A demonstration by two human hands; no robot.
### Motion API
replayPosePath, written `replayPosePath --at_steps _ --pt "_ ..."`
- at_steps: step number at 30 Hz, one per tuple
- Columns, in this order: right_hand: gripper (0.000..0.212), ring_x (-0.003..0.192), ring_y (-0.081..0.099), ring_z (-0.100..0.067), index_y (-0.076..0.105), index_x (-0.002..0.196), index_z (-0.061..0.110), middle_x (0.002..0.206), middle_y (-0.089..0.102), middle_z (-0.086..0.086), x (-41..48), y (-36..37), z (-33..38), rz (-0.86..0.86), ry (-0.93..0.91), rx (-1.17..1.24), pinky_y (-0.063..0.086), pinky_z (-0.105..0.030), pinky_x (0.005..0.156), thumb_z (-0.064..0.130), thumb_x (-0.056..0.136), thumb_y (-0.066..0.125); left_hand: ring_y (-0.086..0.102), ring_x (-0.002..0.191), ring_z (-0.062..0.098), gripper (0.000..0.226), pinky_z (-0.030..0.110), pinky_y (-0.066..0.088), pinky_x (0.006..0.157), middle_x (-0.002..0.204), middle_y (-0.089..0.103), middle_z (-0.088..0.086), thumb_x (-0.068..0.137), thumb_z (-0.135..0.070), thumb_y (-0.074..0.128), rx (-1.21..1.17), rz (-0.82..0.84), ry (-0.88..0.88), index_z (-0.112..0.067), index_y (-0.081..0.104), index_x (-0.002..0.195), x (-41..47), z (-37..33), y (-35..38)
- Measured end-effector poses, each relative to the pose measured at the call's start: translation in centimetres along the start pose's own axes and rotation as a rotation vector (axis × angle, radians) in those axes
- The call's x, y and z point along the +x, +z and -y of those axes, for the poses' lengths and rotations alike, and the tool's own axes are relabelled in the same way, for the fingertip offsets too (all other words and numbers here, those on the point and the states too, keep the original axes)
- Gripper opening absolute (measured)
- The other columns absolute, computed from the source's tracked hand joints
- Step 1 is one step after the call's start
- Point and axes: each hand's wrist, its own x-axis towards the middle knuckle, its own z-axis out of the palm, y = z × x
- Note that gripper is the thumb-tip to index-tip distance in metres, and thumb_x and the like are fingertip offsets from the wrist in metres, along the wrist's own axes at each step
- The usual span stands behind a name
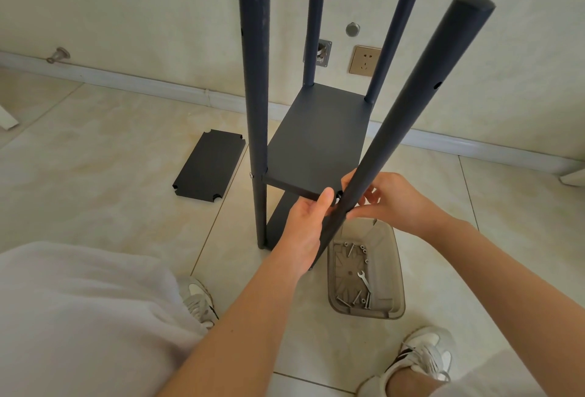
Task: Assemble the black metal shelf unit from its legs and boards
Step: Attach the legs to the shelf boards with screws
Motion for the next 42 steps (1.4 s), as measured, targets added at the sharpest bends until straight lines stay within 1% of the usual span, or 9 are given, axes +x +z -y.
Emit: replayPosePath --at_steps 5,12,16,22,26,30,34,37,42 --pt "0.021 0.083 0.057 -0.001 0.052 0.088 0.052 0.086 0.058 0.038 0.2 0.1 0.4 0.020 0.015 0.000 0.048 -0.008 0.069 0.046 0.076 0.068 0.072 0.088 0.002 0.020 0.011 0.050 0.058 0.098 0.076 -0.005 0.103 -0.041 0.050 -0.082 0.019 0.004 -0.026 0.064 0.105 0.1 -0.1 0.2" --pt "0.027 0.074 0.057 -0.016 0.059 0.100 0.039 0.085 0.064 0.002 0.3 0.1 0.1 0.046 0.050 -0.001 0.055 -0.037 0.073 0.029 0.082 0.077 0.072 0.086 -0.001 0.015 0.008 0.050 0.055 0.094 0.077 -0.010 0.105 -0.034 0.050 -0.169 0.041 -0.001 -0.024 0.060 0.109 -0.2 -0.3 0.1" --pt "0.032 0.074 0.056 -0.021 0.063 0.103 0.024 0.085 0.061 -0.005 0.2 0.3 -0.1 0.032 0.068 -0.038 0.055 -0.043 0.072 0.045 0.080 0.069 0.068 0.077 -0.011 0.013 0.007 0.049 0.052 0.082 0.075 -0.020 0.105 -0.033 0.048 -0.164 0.070 -0.009 -0.025 0.058 0.105 -0.6 -0.6 0.0" --pt "0.040 0.084 0.060 -0.016 0.051 0.107 0.048 0.103 0.062 0.006 0.4 1.1 -0.5 -0.023 0.205 0.052 0.057 -0.018 0.072 0.035 0.080 0.077 0.066 0.088 -0.003 0.011 0.018 0.037 0.069 0.080 0.071 -0.027 0.101 -0.039 0.055 -0.156 -0.006 -0.051 -0.029 0.057 0.106 -1.0 -0.9 0.3" --pt "0.052 0.108 0.062 -0.012 0.057 0.129 0.030 0.127 0.061 0.009 0.5 1.3 -0.1 0.010 0.231 0.314 0.053 -0.016 0.087 0.021 0.082 0.078 0.054 0.095 -0.003 0.008 0.024 0.036 0.080 0.090 0.067 -0.028 0.098 -0.042 0.060 -0.107 -0.080 -0.035 -0.035 0.059 0.102 -1.0 -0.7 -0.1" --pt "0.045 0.102 0.066 -0.006 0.067 0.117 0.027 0.122 0.067 0.008 0.1 1.0 0.5 -0.034 0.236 0.444 0.053 -0.015 0.081 0.010 0.078 0.081 0.058 0.082 0.001 0.017 0.016 0.034 0.063 0.086 0.062 -0.024 0.093 -0.049 0.064 0.254 -0.269 0.079 -0.035 0.060 0.084 -1.1 -0.6 -0.8" --pt "0.052 0.101 0.067 -0.015 0.066 0.125 0.020 0.118 0.067 0.002 0.3 0.8 0.6 -0.022 0.324 0.467 0.057 -0.030 0.089 0.013 0.077 0.083 0.060 0.064 0.008 0.029 0.013 0.039 0.059 0.066 0.056 -0.017 0.088 -0.046 0.071 0.794 -0.510 0.577 -0.027 0.052 0.074 -1.8 -0.1 -2.3" --pt "0.052 0.098 0.068 -0.020 0.068 0.123 0.022 0.110 0.070 0.000 0.2 0.6 0.7 -0.010 0.355 0.547 0.058 -0.034 0.088 0.011 0.075 0.084 0.048 0.091 0.013 0.036 0.024 0.041 0.076 0.091 0.055 -0.013 0.076 -0.040 0.084 1.153 -0.455 0.891 -0.024 0.058 0.095 -1.7 -0.6 -2.7" --pt "0.050 0.096 0.070 -0.023 0.070 0.120 0.029 0.105 0.072 0.004 0.3 0.4 0.7 0.017 0.360 0.582 0.057 -0.045 0.090 0.013 0.074 0.085 0.046 0.120 0.024 0.062 0.047 0.043 0.099 0.115 0.064 0.002 0.066 -0.053 0.087 1.354 -0.362 0.829 -0.017 0.066 0.111 -1.1 -1.7 -0.9"
